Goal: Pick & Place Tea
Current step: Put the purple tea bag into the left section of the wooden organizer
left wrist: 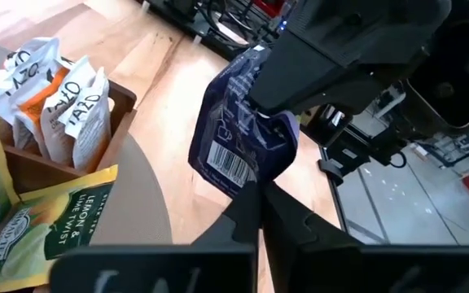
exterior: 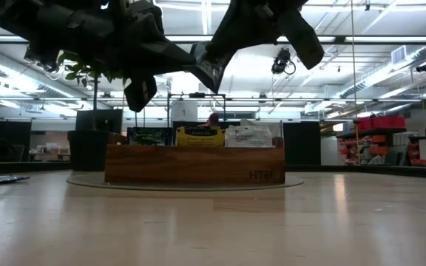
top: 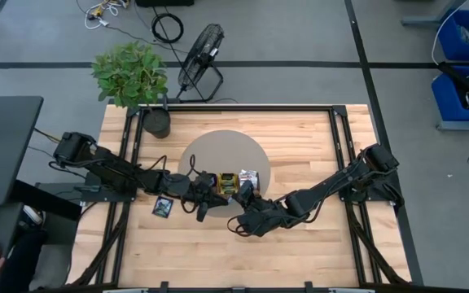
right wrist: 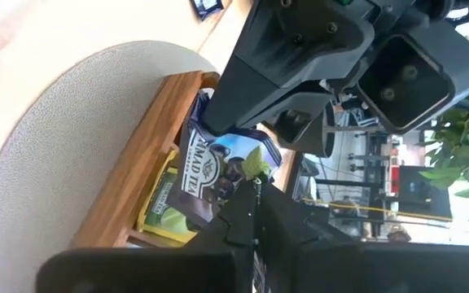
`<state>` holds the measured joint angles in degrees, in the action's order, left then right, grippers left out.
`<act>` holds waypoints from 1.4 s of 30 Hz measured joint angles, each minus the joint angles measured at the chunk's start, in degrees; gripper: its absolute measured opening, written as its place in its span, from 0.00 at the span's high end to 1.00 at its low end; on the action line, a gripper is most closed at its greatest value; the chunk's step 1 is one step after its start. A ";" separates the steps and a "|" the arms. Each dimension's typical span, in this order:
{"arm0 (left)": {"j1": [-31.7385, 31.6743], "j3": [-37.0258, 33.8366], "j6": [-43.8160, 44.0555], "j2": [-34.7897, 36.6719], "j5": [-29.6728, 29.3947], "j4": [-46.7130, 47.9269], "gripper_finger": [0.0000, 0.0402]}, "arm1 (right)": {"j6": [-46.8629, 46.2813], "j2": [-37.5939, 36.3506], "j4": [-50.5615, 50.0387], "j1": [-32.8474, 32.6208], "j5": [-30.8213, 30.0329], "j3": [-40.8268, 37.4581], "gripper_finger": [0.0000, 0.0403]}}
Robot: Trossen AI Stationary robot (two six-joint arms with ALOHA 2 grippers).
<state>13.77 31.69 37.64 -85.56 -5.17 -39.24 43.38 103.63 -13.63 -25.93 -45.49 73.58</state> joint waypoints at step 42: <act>15.15 -3.27 -30.84 9.62 1.14 -11.52 1.00 | -30.26 -17.66 45.65 -1.88 20.86 -30.34 0.53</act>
<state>28.91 28.42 6.80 -75.94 -4.03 -50.76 13.12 85.98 32.02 -27.81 -24.63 43.24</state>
